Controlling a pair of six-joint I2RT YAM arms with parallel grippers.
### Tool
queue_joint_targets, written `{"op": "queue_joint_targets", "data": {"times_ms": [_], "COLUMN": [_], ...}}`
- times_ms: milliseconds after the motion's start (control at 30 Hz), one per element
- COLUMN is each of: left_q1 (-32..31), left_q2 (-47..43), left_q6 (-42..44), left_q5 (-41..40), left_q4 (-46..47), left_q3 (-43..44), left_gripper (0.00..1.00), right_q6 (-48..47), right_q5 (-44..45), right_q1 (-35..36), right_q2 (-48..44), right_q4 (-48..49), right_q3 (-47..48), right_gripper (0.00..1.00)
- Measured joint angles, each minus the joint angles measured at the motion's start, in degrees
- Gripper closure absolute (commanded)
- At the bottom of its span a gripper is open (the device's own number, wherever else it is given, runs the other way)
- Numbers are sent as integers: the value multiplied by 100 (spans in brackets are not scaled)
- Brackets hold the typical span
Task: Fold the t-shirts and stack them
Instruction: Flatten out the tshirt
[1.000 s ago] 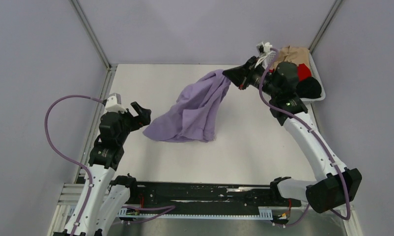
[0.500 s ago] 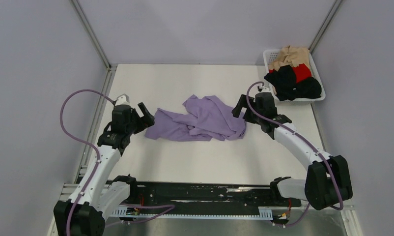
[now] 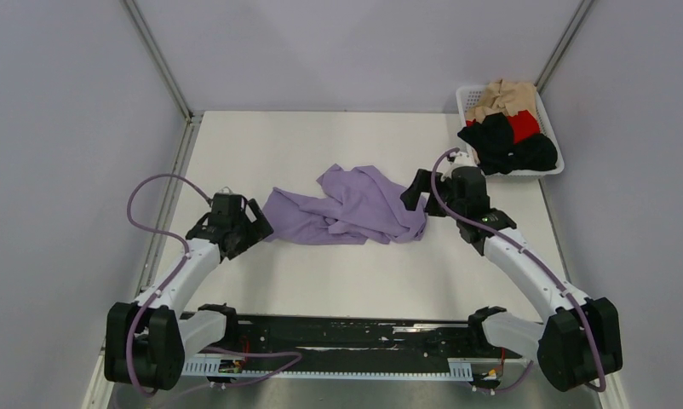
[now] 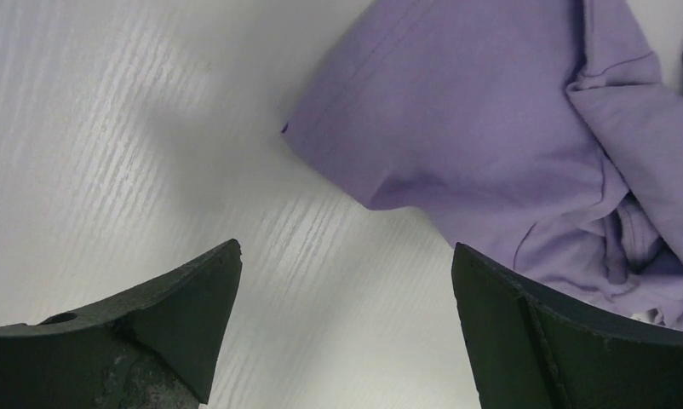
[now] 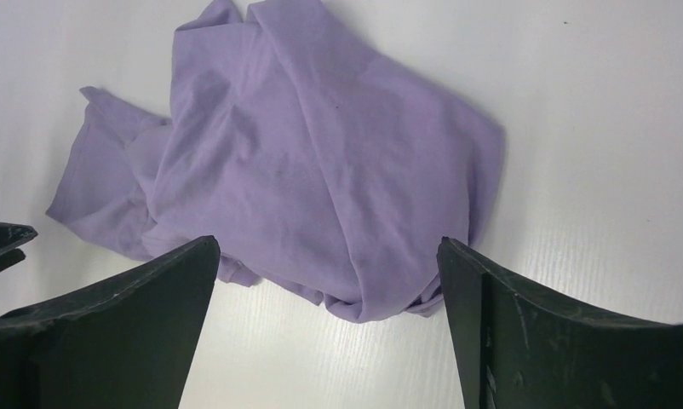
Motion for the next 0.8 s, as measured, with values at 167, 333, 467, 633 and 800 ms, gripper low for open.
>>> {"op": "queue_joint_targets", "data": {"times_ms": [167,333,467,633,800], "left_q1": [-2,-157,-533,-791,-822], "left_q2": [542,1169,1753,2540,3082], "left_q6": [-195,-306,-323,-363,-361], "left_q5": [151,201,275,398,426], "left_q4": [374,852,1320,1733,1834], "left_q3": [-98,-35,289,767,1134], "left_gripper": [0,1,16,56,100], "right_q6": [-116,-120,-125,-273,-634], "right_q5": [-299,-332,-339,-341,-269], "right_q1": [0,2,2,28,216], "right_q2": [179,291,404,798,1810], "right_q4": [98,155,267,378,450], "right_q3": [0,0,2,101,852], "right_gripper": [0,0,0,2,8]}}
